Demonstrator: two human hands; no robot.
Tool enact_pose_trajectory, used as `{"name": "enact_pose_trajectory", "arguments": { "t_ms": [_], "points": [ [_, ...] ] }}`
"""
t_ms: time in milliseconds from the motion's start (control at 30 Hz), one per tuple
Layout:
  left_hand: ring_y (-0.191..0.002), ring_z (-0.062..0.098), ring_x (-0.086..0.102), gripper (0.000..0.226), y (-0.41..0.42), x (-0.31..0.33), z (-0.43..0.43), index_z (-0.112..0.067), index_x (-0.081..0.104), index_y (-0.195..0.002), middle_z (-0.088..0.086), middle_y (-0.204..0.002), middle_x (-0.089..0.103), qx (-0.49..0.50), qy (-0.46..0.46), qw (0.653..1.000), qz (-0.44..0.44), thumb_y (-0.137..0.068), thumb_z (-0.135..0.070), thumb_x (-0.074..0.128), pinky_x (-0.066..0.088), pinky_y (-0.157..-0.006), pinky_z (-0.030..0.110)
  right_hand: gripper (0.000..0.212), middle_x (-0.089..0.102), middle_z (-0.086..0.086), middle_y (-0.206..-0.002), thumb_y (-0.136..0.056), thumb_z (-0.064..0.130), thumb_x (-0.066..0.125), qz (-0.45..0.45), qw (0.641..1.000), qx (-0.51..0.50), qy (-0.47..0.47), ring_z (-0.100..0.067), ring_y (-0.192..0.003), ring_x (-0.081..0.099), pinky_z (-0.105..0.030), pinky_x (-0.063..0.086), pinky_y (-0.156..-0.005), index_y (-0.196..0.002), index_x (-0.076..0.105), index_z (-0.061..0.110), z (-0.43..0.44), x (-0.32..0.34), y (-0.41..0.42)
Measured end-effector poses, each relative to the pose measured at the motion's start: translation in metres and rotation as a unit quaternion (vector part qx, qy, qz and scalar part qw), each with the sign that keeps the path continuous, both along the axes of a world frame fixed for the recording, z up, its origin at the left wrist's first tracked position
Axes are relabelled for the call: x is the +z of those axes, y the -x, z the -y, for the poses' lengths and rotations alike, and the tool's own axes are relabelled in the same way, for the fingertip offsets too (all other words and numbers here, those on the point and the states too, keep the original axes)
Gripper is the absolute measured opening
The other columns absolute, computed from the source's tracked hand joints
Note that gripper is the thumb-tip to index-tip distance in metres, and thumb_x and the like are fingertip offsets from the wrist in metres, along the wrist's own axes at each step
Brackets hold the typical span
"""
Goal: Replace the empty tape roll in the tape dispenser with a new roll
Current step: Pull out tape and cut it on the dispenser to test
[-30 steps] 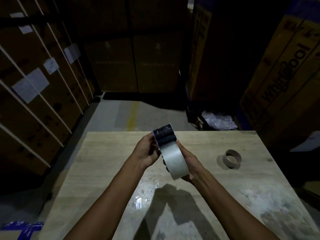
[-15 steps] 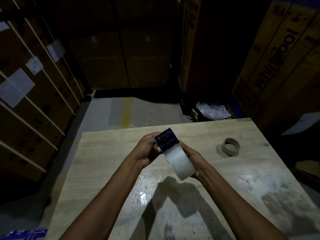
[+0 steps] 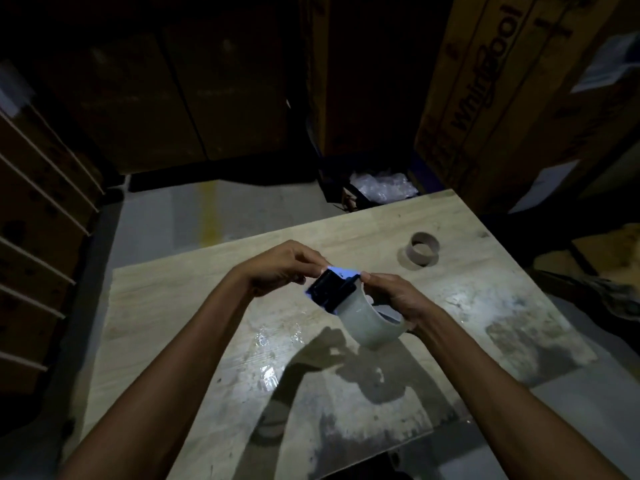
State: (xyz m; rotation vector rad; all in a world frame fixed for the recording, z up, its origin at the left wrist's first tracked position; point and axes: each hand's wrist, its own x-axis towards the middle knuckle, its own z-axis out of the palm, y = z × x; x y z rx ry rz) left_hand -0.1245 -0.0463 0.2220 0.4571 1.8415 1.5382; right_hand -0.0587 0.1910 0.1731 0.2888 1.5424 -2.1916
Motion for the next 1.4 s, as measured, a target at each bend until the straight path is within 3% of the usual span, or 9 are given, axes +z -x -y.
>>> {"name": "enact_pose_trajectory", "arguments": {
  "t_ms": [133,300,400,533,700,900,1067,1233,1400],
  "points": [
    [-0.082,0.019,0.051,0.018,0.008,0.003,-0.016,0.0,0.077,-0.103,-0.006,-0.088,0.068,-0.059,0.084,0.994,-0.042,-0.088,0.0,0.067,0.032,-0.064,0.027,0.028,0.06,-0.011,-0.062,-0.071,0.029,0.077,-0.013,0.998,-0.014,-0.068,-0.022,-0.057,0.055,-0.03,0.043,-0.059,-0.069,0.064,0.004,-0.018,-0.004,-0.007],
    [-0.068,-0.008,0.054,0.013,0.006,0.001,-0.053,0.002,0.078,-0.096,-0.02,-0.075,0.065,-0.091,0.145,0.98,-0.105,-0.084,-0.001,0.073,0.038,-0.063,0.01,0.024,0.063,-0.022,-0.072,-0.077,0.02,0.08,-0.038,0.989,-0.05,-0.133,-0.027,-0.065,0.055,-0.035,0.038,-0.058,-0.081,0.073,-0.002,-0.045,-0.008,-0.017],
    [-0.063,-0.004,0.055,0.012,0.002,-0.006,-0.075,0.002,0.079,-0.092,-0.017,-0.068,0.069,-0.094,0.143,0.98,-0.101,-0.084,0.005,0.07,0.04,-0.061,0.012,0.017,0.069,-0.018,-0.069,-0.077,0.018,0.081,-0.052,0.982,-0.073,-0.168,-0.025,-0.063,0.057,-0.032,0.038,-0.055,-0.08,0.076,0.002,-0.064,-0.008,-0.026],
    [-0.06,0.021,0.045,0.012,-0.006,-0.014,-0.106,0.001,0.078,-0.088,0.016,-0.073,0.068,-0.089,0.11,0.986,-0.083,-0.085,0.006,0.067,0.033,-0.051,0.02,0.012,0.069,-0.014,-0.063,-0.077,0.015,0.081,-0.069,0.974,-0.1,-0.191,-0.022,-0.056,0.054,-0.027,0.037,-0.049,-0.076,0.076,0.004,-0.094,-0.009,-0.039],
    [-0.067,0.015,0.062,0.01,-0.015,-0.029,-0.153,0.005,0.072,-0.091,0.014,-0.078,0.07,-0.076,0.078,0.992,-0.067,-0.086,0.01,0.065,0.051,-0.06,0.023,0.028,0.067,-0.02,-0.07,-0.077,0.022,0.081,-0.075,0.967,-0.105,-0.22,-0.021,-0.059,0.054,-0.029,0.036,-0.049,-0.082,0.07,-0.004,-0.137,-0.008,-0.059],
    [-0.074,0.022,0.061,0.018,-0.029,-0.051,-0.202,0.0,0.064,-0.096,0.009,-0.077,0.069,-0.054,0.008,0.998,-0.036,-0.088,0.014,0.054,0.05,-0.063,0.029,0.026,0.066,-0.019,-0.07,-0.079,0.022,0.081,-0.079,0.956,-0.145,-0.244,-0.022,-0.062,0.056,-0.028,0.034,-0.047,-0.085,0.069,-0.001,-0.185,-0.011,-0.084],
    [-0.067,0.023,0.059,0.014,-0.039,-0.065,-0.244,-0.011,0.052,-0.097,0.012,-0.076,0.067,0.009,-0.014,0.999,0.044,-0.089,0.0,0.05,0.051,-0.06,0.031,0.02,0.072,-0.001,-0.069,-0.079,0.023,0.08,-0.075,0.945,-0.15,-0.279,-0.01,-0.061,0.061,-0.028,0.037,-0.049,-0.097,0.079,0.014,-0.219,-0.015,-0.104],
    [-0.058,0.02,0.058,0.039,-0.056,-0.075,-0.285,-0.006,0.055,-0.107,0.013,-0.066,0.058,0.017,0.039,0.999,0.005,-0.081,-0.017,0.081,0.05,-0.05,0.027,0.029,0.075,0.008,-0.094,-0.079,0.024,0.081,-0.074,0.933,-0.137,-0.323,0.005,-0.074,0.068,-0.012,0.047,-0.057,-0.107,0.077,0.017,-0.238,-0.018,-0.118],
    [-0.057,0.023,0.06,0.03,-0.057,-0.095,-0.308,-0.006,0.059,-0.105,0.011,-0.062,0.057,0.038,0.081,0.994,-0.059,-0.08,0.004,0.073,0.051,-0.054,0.032,0.03,0.077,0.001,-0.099,-0.071,0.033,0.085,-0.062,0.918,-0.159,-0.358,-0.007,-0.092,0.072,-0.026,0.056,-0.079,-0.097,0.08,0.018,-0.256,-0.028,-0.132]
  ]
}}
